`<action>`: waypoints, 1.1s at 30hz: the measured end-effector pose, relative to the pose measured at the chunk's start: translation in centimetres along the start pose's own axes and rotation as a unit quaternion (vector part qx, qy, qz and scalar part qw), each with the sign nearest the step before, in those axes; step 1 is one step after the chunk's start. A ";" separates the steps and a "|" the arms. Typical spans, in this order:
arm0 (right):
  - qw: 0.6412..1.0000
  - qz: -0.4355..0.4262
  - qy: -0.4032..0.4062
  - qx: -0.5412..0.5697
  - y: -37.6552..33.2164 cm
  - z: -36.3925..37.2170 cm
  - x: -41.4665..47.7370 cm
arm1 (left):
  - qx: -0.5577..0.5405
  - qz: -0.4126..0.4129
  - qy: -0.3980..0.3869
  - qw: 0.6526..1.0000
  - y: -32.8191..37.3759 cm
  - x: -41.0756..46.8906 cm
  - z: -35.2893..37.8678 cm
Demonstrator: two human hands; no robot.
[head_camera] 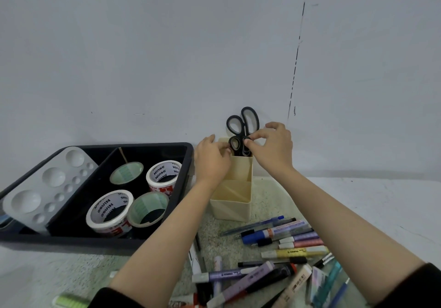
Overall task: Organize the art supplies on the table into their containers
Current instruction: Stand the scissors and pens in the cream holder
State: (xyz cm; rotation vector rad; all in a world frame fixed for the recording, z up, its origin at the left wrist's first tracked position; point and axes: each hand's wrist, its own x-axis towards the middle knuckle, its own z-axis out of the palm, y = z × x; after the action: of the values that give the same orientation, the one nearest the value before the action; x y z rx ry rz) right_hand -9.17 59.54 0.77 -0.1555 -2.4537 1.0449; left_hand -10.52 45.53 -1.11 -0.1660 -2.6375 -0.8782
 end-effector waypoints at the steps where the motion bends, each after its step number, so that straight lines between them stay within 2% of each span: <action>1: 1.000 0.008 -0.003 0.014 0.0 0.1 0.0 | 0.000 -0.008 -0.002 1.000 0.0 0.0 0.1; 5: 0.998 0.028 -0.008 0.052 0.2 0.4 -0.1 | -0.014 -0.013 -0.038 0.999 0.3 0.3 0.5; 9: 0.997 0.043 -0.008 0.062 0.4 0.5 0.0 | -0.084 -0.033 -0.012 0.996 0.1 0.1 0.4; 14: 0.995 0.050 -0.016 0.079 0.9 1.0 -0.3 | -0.053 -0.029 -0.049 0.997 -0.4 0.0 0.5; 19: 0.995 0.039 -0.033 0.089 1.1 0.7 -0.5 | -0.094 0.002 -0.034 0.995 -0.1 -0.2 0.3; 33: 0.987 0.033 -0.070 0.141 1.5 0.2 -2.2 | -0.133 -0.002 -0.094 0.987 0.0 -1.2 -0.8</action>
State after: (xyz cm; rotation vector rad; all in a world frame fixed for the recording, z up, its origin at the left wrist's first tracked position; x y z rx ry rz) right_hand -7.42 59.89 -1.23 -0.0725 -2.4036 1.4638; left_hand -9.19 45.04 -0.90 -0.3248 -2.6785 -1.2735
